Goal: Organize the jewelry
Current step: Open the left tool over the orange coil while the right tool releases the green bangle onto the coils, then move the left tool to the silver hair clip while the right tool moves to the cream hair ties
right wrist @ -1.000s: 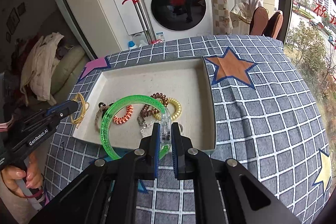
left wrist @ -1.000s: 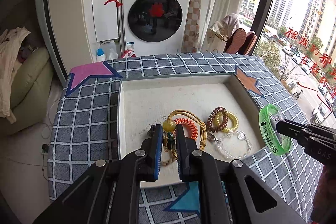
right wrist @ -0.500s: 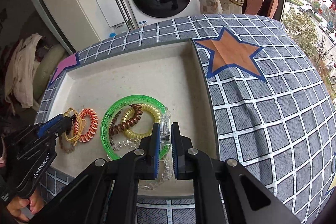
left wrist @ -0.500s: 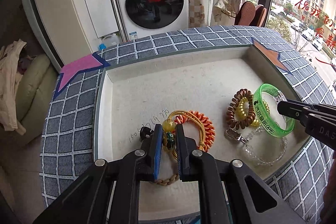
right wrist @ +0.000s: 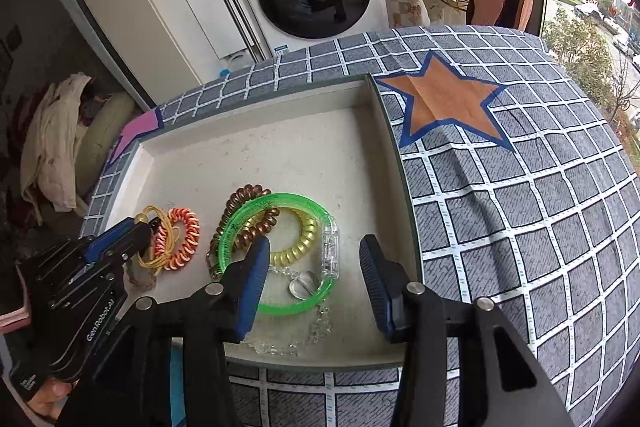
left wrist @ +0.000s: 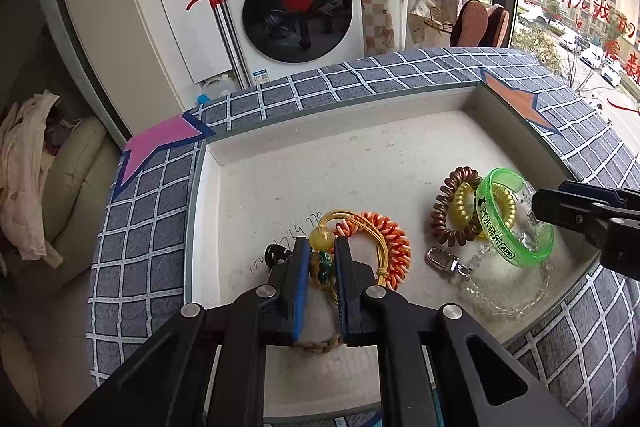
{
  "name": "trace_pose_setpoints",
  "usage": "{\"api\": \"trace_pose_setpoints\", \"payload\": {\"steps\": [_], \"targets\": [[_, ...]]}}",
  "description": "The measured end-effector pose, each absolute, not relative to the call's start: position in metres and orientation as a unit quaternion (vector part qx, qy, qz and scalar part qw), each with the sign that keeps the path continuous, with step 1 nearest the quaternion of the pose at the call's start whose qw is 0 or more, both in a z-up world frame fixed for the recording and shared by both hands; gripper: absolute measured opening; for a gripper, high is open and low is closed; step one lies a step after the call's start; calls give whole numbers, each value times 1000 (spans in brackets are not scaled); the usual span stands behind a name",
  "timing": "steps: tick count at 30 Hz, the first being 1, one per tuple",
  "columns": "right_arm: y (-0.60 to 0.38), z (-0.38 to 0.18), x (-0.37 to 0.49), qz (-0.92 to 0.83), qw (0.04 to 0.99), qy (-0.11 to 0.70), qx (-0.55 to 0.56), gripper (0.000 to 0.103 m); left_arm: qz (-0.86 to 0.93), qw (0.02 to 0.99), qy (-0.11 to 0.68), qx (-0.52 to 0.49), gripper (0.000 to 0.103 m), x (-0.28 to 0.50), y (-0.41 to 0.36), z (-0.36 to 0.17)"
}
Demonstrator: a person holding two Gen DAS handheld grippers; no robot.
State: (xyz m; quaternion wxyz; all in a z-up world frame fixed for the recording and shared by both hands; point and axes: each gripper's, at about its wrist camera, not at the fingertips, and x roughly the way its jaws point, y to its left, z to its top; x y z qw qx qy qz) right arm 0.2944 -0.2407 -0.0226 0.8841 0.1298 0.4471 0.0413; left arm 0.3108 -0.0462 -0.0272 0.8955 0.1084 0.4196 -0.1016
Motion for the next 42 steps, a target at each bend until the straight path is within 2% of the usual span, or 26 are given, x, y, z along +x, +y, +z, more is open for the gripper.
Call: {"api": "trace_pose_setpoints", "payload": {"steps": [14, 17, 18, 19, 20, 23, 25, 26, 27, 33, 37, 42], "targets": [[-246, -6, 261, 51, 885, 433, 165, 53, -111, 893, 427, 90, 33, 312, -41, -24], [-248, -4, 255, 52, 885, 429, 172, 59, -107, 894, 426, 84, 33, 313, -39, -22], [-248, -3, 253, 53, 886, 427, 173, 60, -106, 895, 425, 81, 38, 313, -38, -20], [-249, -2, 251, 53, 886, 426, 174, 61, -104, 896, 425, 79, 84, 313, -36, -19], [-249, -1, 248, 54, 887, 424, 176, 61, -97, 898, 424, 75, 103, 312, -34, -16], [-253, 3, 239, 53, 888, 415, 188, 72, -92, 910, 399, 72, 103, 304, -31, -5], [-255, 7, 231, 51, 891, 406, 198, 91, -99, 911, 394, 75, 103, 298, -30, 0], [-256, 9, 227, 53, 891, 402, 203, 94, -100, 913, 388, 78, 103, 293, -30, 2], [-257, 10, 223, 53, 892, 399, 206, 103, -101, 914, 384, 83, 103, 288, -29, 4], [-261, 18, 185, 57, 903, 359, 229, 103, -106, 915, 374, 111, 103, 248, -21, 5], [-264, 22, 164, 51, 903, 361, 228, 103, -108, 915, 373, 106, 103, 218, -12, 3], [-263, 19, 136, 33, 905, 367, 213, 103, -134, 900, 406, 85, 103, 189, -1, -12]]}}
